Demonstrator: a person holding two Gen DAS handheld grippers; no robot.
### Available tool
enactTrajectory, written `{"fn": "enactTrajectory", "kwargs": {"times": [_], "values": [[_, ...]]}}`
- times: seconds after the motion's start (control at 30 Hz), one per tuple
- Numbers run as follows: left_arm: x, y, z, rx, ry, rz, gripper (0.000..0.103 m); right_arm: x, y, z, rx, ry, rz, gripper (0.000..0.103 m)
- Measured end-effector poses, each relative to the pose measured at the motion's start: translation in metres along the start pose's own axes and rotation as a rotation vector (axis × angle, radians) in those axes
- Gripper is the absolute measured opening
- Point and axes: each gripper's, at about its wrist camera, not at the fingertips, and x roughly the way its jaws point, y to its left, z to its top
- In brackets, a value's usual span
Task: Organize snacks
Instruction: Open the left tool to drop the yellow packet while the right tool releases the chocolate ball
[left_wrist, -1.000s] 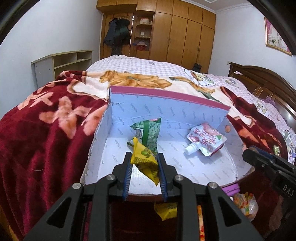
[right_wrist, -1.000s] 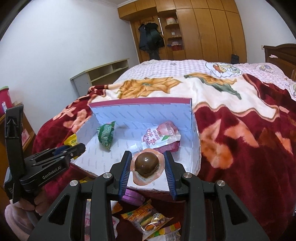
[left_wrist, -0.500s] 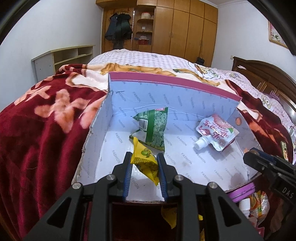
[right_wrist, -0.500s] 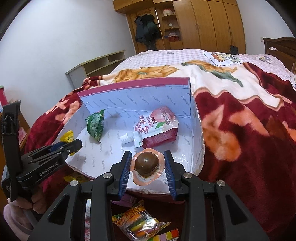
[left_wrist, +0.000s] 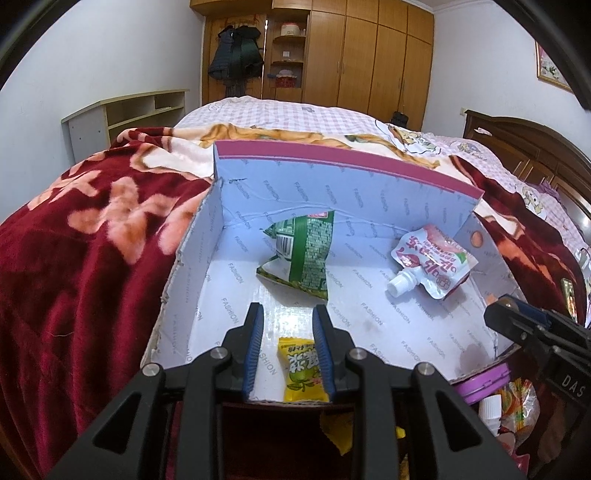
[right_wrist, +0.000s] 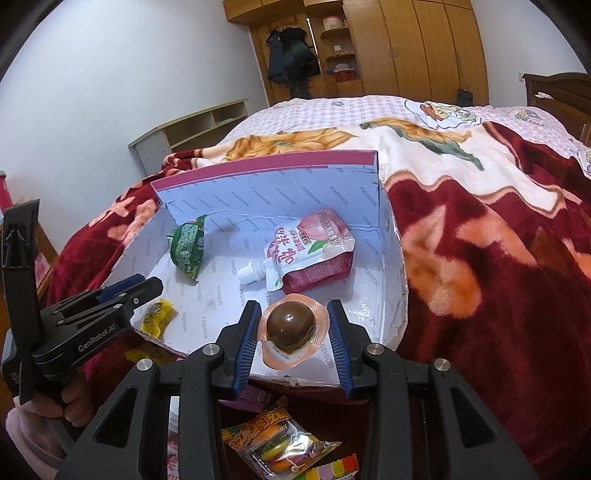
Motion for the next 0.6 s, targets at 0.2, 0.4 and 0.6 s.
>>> {"fn": "enactTrajectory", "kwargs": {"times": [0.2, 0.4, 0.6], "values": [[0.0002, -0.0024, -0.0016, 0.013, 0.001, -0.004, 0.038, 0.0003, -0.0019, -0.001, 0.003, -0.005, 0.004, 0.038], [-0.0031, -0.0028, -0.0022, 0.011, 0.002, 0.002, 0.039, -0.0021, -0.0011, -0.0005, -0.001, -0.014, -0.003, 0.04], [-0.0086, -0.0015, -0.0014, 0.0, 0.001, 0.006, 0.04, -0.0083, -0.0002, 0.0012, 0.007, -0.036, -0.003, 0.05]]}}
